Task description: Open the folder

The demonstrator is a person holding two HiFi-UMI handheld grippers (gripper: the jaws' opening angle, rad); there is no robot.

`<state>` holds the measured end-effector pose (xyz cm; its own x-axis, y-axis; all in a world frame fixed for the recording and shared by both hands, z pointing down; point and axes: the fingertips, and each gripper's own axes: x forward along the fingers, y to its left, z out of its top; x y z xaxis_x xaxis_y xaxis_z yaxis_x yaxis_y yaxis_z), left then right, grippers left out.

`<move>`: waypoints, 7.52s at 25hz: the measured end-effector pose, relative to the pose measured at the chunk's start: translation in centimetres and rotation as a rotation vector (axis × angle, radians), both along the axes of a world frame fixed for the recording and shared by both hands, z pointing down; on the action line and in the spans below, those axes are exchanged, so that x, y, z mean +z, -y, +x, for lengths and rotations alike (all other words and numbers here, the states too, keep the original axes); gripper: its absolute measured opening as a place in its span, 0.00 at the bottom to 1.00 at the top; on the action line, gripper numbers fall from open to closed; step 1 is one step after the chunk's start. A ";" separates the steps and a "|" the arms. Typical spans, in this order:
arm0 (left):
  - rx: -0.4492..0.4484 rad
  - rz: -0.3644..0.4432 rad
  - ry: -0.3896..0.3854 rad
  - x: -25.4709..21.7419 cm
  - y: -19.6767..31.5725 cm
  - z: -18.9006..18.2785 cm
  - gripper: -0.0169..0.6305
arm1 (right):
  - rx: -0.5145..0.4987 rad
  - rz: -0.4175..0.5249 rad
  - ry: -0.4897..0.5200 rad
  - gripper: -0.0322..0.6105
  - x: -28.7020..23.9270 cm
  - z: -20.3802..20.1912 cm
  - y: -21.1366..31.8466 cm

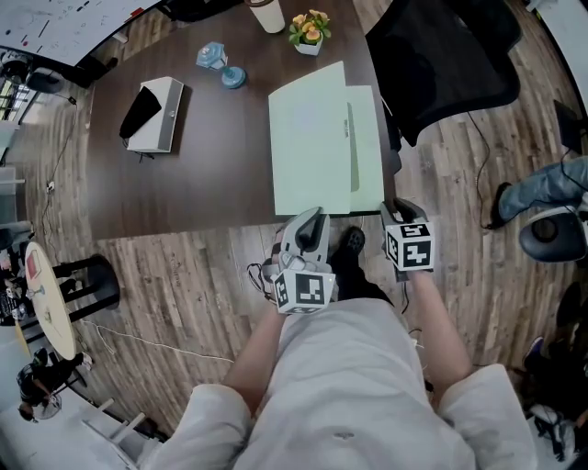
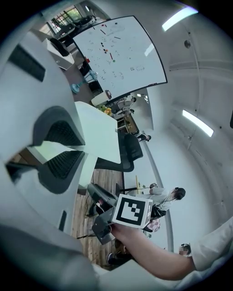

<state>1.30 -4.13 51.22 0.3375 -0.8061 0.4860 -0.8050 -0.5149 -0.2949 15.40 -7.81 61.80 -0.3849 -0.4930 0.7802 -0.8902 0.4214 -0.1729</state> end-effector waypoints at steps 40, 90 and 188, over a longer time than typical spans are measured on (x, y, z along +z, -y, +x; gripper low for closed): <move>-0.705 0.079 -0.207 -0.4 -3.4 -17.7 0.04 | -0.039 -0.028 -0.062 0.21 0.1 -0.4 0.0; -1.032 -0.295 -0.386 10.9 -4.6 -30.9 0.07 | -0.014 -0.034 -0.103 0.17 0.0 -0.4 -0.2; -0.217 0.026 -0.613 -13.4 -0.2 -24.0 0.03 | -0.026 0.519 0.252 0.06 -24.3 -21.0 -3.5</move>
